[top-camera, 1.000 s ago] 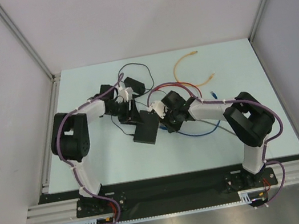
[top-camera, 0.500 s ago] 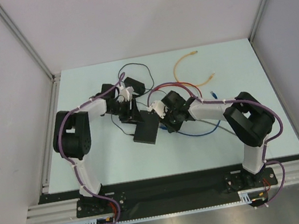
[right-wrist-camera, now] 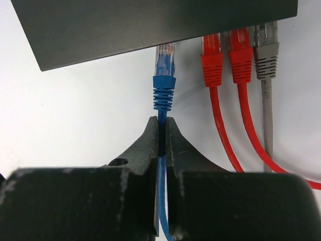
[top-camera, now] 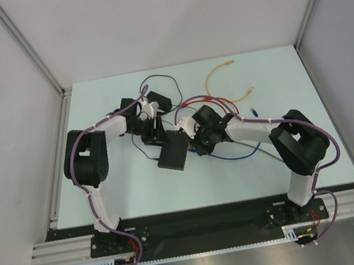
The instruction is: Insert the plug into the switch port
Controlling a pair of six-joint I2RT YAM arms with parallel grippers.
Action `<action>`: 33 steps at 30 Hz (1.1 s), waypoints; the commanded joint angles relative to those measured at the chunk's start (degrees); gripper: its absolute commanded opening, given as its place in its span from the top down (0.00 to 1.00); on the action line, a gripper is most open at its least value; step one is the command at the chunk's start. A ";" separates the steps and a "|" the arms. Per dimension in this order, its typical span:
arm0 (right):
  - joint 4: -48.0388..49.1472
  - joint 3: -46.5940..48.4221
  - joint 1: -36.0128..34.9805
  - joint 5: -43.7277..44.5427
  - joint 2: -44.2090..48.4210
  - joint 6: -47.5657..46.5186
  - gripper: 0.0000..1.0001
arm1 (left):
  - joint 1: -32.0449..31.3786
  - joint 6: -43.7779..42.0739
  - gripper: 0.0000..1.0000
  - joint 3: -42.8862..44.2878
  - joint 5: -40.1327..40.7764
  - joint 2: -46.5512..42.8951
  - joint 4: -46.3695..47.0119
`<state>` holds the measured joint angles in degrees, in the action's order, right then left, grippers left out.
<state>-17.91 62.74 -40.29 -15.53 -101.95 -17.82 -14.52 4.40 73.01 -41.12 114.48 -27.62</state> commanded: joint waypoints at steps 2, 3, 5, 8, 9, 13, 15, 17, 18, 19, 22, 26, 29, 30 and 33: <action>3.58 1.51 -0.22 -2.84 0.53 -0.72 1.00 | -1.21 -1.24 0.45 2.40 -2.38 0.40 0.11; 3.85 1.33 -0.31 -2.93 -0.08 -0.72 1.00 | -1.21 -1.33 0.45 2.48 -2.56 0.48 0.11; 4.20 1.16 -0.22 -3.89 -0.53 -0.55 1.00 | -1.21 -1.24 0.45 2.57 -2.56 0.75 0.02; 4.64 1.16 -0.22 -4.95 -1.32 -0.37 1.00 | -1.12 -1.06 0.45 2.92 -3.00 1.19 0.02; 4.81 0.98 -0.14 -5.21 -1.58 -0.11 1.00 | -1.21 -1.06 0.46 2.92 -3.00 1.19 0.02; 5.43 0.98 0.74 -8.80 -2.37 1.21 1.00 | -1.21 -1.24 0.46 3.28 -3.26 1.36 -0.07; 5.96 0.98 2.14 -10.83 -2.81 2.44 1.00 | -1.12 -1.33 0.46 3.28 -3.17 1.45 -0.16; 6.74 0.98 3.37 -14.17 -3.34 4.20 1.00 | -1.21 -1.42 0.46 3.19 -3.26 1.45 -0.07; 6.92 0.98 4.60 -15.31 -3.52 4.64 1.00 | -1.21 -1.50 0.46 3.10 -3.26 1.45 -0.07; 7.27 0.98 5.13 -17.32 -3.69 5.51 1.00 | -1.21 -1.59 0.46 3.10 -3.17 1.63 -0.16; 8.07 1.07 6.80 -19.88 -4.13 6.22 1.00 | -1.12 -1.77 0.46 2.92 -3.17 1.63 -0.07; 8.94 0.89 7.51 -20.77 -4.13 6.14 1.00 | -1.21 -2.03 0.47 3.19 -2.82 1.80 -0.24; 9.03 0.63 7.34 -20.51 -4.13 5.35 1.00 | -1.21 -2.21 0.47 3.45 -2.91 1.98 -0.25; 9.12 0.63 7.25 -20.24 -4.13 4.56 1.00 | -1.21 -2.12 0.47 3.45 -2.91 1.89 -0.25; 9.38 -0.34 6.37 -18.84 -4.31 2.37 1.00 | -1.21 -2.12 0.47 3.63 -3.26 2.24 -0.25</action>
<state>-14.76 62.48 -32.84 -33.06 -105.78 -13.02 -14.55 3.40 74.74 -41.15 115.70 -28.01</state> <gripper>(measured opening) 0.033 0.536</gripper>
